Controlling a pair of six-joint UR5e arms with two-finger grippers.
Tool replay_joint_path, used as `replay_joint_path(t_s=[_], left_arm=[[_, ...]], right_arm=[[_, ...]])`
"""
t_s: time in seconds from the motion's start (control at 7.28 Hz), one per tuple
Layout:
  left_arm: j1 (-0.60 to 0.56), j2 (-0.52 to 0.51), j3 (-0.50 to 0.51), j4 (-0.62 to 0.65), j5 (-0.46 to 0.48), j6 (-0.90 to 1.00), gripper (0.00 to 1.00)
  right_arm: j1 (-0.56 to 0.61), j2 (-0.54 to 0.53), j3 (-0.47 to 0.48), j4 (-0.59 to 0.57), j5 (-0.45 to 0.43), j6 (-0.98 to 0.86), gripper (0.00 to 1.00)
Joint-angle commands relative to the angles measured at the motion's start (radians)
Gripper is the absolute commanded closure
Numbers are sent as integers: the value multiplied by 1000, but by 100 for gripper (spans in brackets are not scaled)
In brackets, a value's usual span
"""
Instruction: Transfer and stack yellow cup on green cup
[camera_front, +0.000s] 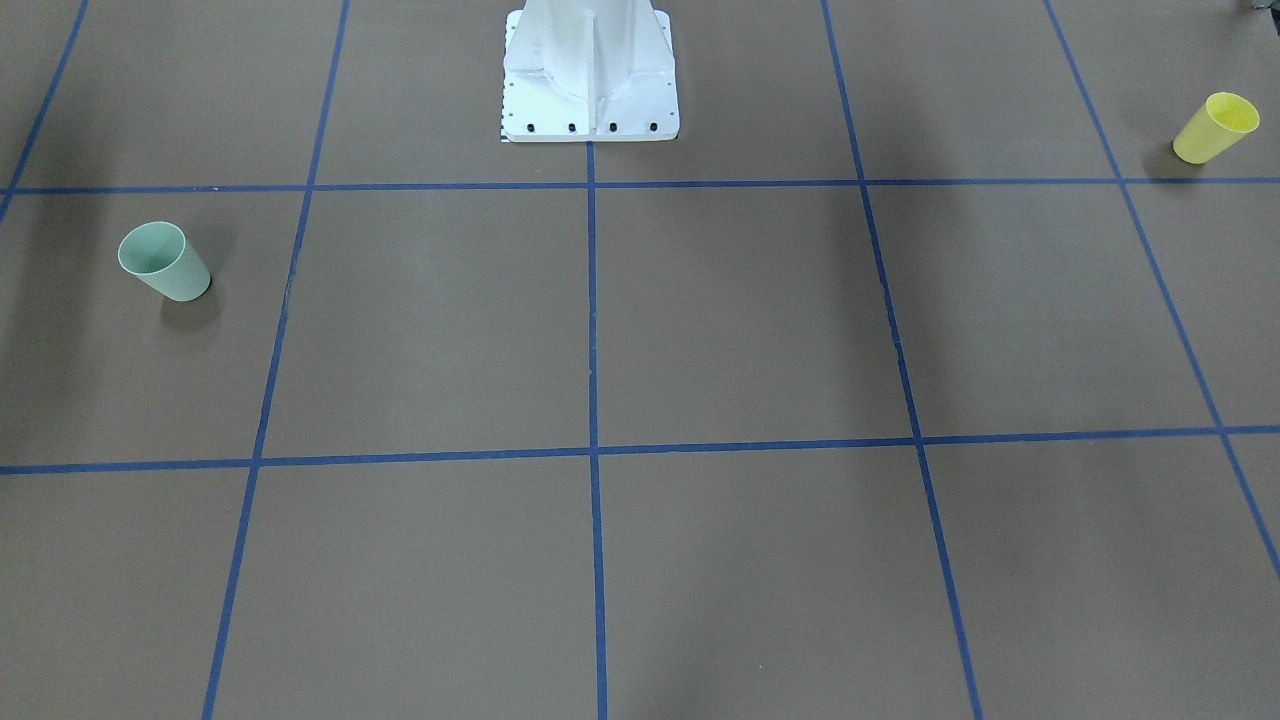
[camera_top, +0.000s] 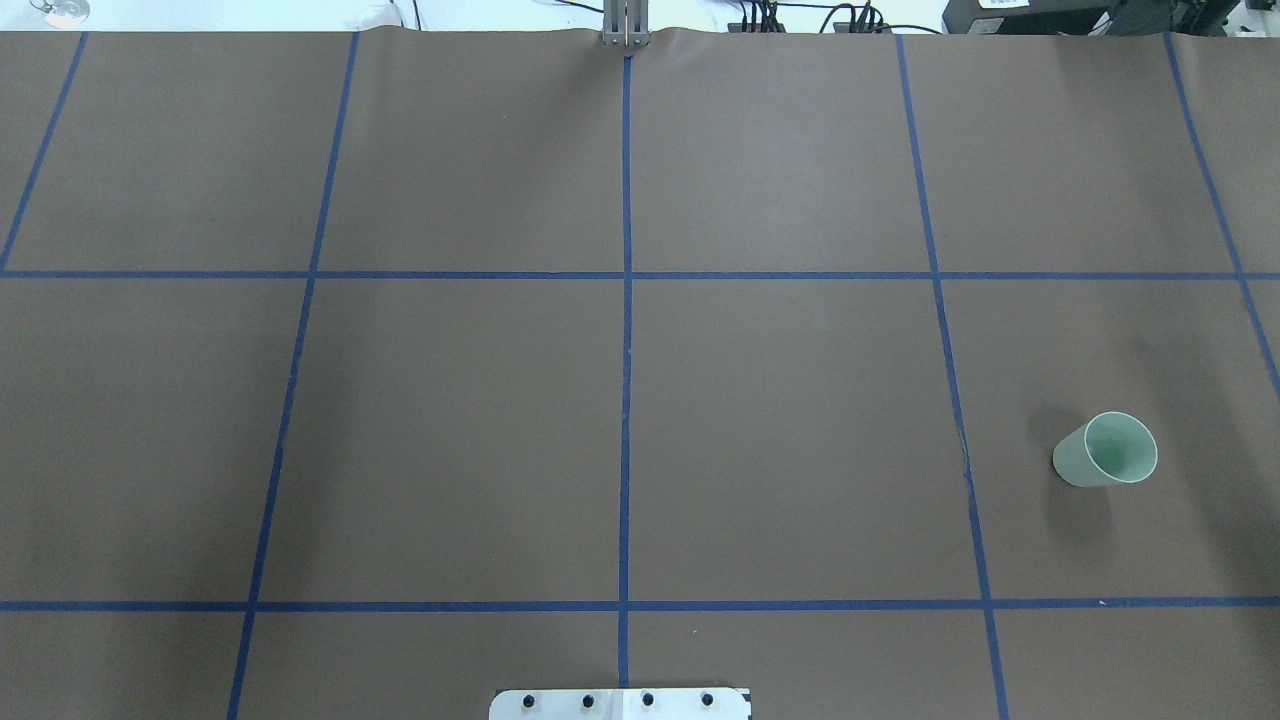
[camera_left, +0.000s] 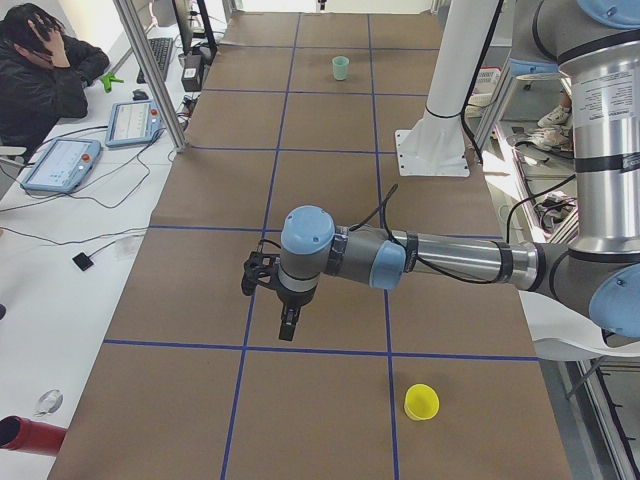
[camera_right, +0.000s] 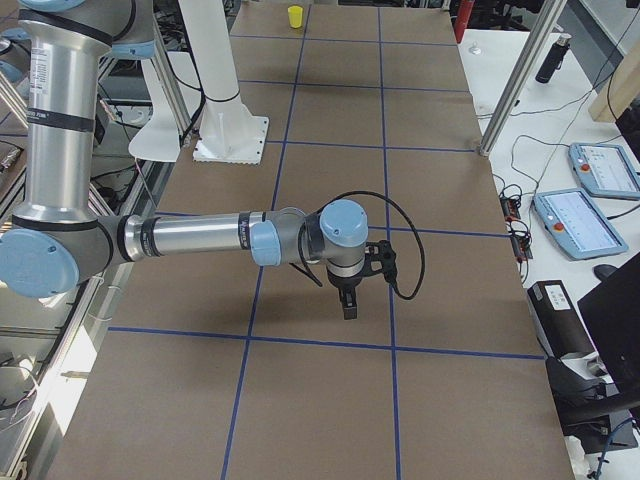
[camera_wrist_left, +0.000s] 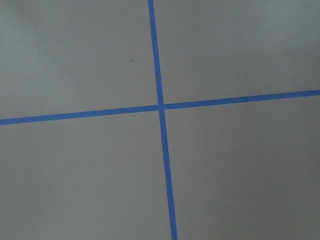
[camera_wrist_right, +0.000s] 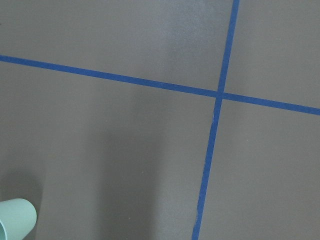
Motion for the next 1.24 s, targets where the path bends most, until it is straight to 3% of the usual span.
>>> replay_joint_path(t_s=[0.0, 0.82, 0.96, 1.1], left_arm=[[-1, -1, -5, 0, 5, 4, 0], [2, -5, -57, 2, 8, -34, 0], [47, -16, -57, 3, 75, -124, 0], [166, -19, -59, -4, 176, -316, 0]], right_arm=[[0, 0, 0, 0, -2, -10, 0], [0, 44, 9, -3, 7, 3, 0], [0, 29, 13, -1, 14, 3, 0], [0, 32, 15, -4, 12, 3, 0]])
